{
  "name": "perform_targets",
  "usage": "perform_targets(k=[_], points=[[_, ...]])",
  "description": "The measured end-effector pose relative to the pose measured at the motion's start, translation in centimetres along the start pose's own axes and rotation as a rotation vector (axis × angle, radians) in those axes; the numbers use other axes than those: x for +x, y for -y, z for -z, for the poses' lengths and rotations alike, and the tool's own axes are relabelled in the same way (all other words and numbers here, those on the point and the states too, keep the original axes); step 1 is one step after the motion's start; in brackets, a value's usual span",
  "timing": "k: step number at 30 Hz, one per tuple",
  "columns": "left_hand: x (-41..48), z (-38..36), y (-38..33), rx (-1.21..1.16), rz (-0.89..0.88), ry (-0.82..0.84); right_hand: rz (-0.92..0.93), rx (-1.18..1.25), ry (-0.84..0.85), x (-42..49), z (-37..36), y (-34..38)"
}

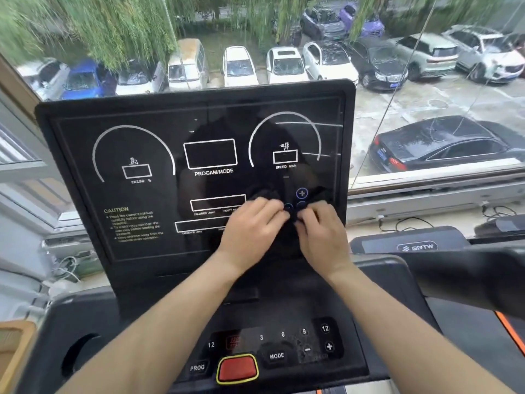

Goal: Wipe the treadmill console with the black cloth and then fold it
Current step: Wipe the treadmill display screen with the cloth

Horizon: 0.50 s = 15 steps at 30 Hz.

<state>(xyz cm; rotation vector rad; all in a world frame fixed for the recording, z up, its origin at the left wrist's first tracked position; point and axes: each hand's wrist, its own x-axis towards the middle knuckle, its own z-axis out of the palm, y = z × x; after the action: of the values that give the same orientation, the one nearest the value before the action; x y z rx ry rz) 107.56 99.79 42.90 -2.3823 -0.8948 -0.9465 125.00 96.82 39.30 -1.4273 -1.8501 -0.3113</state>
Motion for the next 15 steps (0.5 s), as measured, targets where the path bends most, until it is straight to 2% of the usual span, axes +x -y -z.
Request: perform_targets(k=[2, 5, 8, 11, 15], points=[[3.7, 0.6, 1.0, 0.044, 0.043, -0.081, -0.004, 0.025, -0.051, 4.0, 1.3, 0.0], [10.8, 1.5, 2.7, 0.086, 0.185, -0.288, -0.104, 0.069, -0.221, 11.8, 3.6, -0.3], [13.1, 1.4, 2.5, 0.099, 0.223, -0.323, -0.154, 0.006, -0.262, 14.1, 4.2, -0.7], [8.2, 0.0, -0.1, 0.027, 0.159, -0.245, -0.169, -0.054, -0.198, 8.0, 2.8, -0.6], [-3.2, -1.4, -3.2, -0.068, 0.030, 0.027, -0.120, -0.094, 0.033, -3.9, 0.3, 0.2]])
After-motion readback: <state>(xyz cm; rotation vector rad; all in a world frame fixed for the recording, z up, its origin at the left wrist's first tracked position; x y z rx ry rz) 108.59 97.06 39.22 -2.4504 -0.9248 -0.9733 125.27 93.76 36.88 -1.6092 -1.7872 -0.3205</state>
